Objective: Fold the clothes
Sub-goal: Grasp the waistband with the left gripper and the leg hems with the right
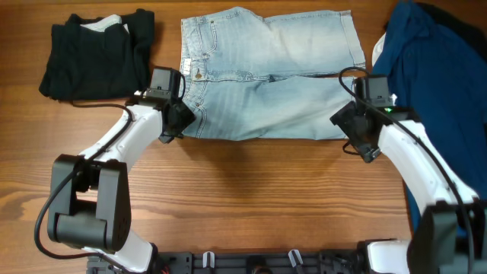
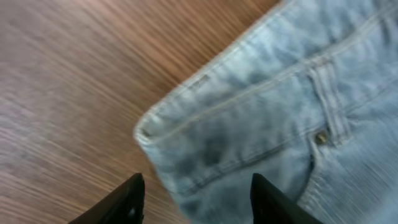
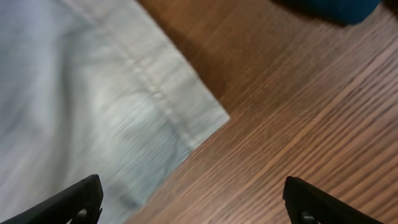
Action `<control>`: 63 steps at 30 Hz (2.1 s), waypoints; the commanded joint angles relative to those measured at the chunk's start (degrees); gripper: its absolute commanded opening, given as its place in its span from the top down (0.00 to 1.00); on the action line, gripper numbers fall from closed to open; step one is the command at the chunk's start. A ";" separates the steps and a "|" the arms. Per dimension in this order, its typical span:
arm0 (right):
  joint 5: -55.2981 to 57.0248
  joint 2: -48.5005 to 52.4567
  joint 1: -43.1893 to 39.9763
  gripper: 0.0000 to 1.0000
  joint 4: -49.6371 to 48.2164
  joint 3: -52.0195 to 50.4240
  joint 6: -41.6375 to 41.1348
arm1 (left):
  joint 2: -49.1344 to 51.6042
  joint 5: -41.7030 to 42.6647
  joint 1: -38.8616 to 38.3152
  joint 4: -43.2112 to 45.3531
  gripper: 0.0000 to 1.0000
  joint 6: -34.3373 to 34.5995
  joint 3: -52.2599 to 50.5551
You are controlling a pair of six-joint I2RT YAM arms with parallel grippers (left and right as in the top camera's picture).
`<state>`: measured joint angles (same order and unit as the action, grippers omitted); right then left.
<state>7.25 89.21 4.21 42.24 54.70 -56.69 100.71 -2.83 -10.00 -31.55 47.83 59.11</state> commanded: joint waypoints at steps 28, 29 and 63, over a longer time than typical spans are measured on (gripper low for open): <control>-5.70 13.00 0.07 0.96 -14.67 -0.37 9.94 | 5.97 -7.72 0.17 7.85 0.96 4.90 -2.84; -7.02 12.87 0.00 0.96 -14.73 0.02 11.41 | 5.07 -7.72 0.24 6.91 0.96 4.90 -2.84; -13.77 1.66 -8.94 0.96 2.36 23.45 31.45 | -30.53 -21.75 2.78 -11.80 0.96 -0.72 -2.86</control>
<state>-9.39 84.55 -3.90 46.28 71.33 -28.18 68.05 -14.35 -7.92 -47.33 48.03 56.40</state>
